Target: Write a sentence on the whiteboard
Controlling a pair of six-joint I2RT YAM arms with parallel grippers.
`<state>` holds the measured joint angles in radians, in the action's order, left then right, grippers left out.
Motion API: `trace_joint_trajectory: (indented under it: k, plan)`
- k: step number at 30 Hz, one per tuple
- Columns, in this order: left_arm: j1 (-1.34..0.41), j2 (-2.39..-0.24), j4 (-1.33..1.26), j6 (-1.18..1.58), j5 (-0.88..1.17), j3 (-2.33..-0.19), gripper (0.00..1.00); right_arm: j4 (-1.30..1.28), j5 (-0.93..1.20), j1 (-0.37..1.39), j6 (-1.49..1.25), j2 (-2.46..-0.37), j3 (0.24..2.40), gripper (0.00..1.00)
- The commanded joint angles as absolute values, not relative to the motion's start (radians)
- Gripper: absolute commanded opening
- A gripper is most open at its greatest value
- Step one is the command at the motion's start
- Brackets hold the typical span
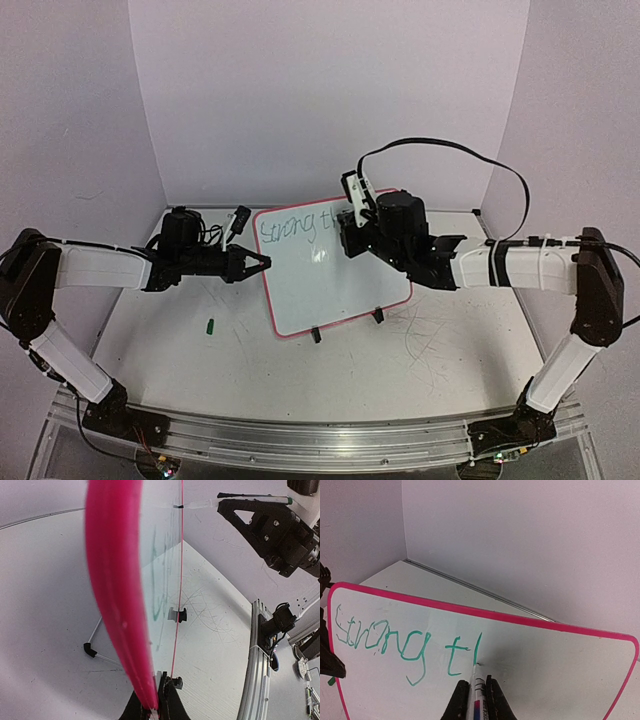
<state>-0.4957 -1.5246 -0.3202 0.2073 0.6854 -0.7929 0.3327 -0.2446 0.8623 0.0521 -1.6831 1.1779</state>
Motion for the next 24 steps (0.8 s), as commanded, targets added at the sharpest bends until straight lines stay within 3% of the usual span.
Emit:
trace_joint_trajectory:
  k: [1, 24]
  plan:
    - [-0.487, -1.535, -0.288, 0.097, 0.543, -0.824, 0.0, 0.369, -0.274, 0.857, 0.057, -1.706, 1.227, 0.0]
    - [-0.489, -1.536, -0.287, 0.096, 0.542, -0.826, 0.0, 0.331, -0.296, 0.854, 0.044, -1.675, 1.187, 0.0]
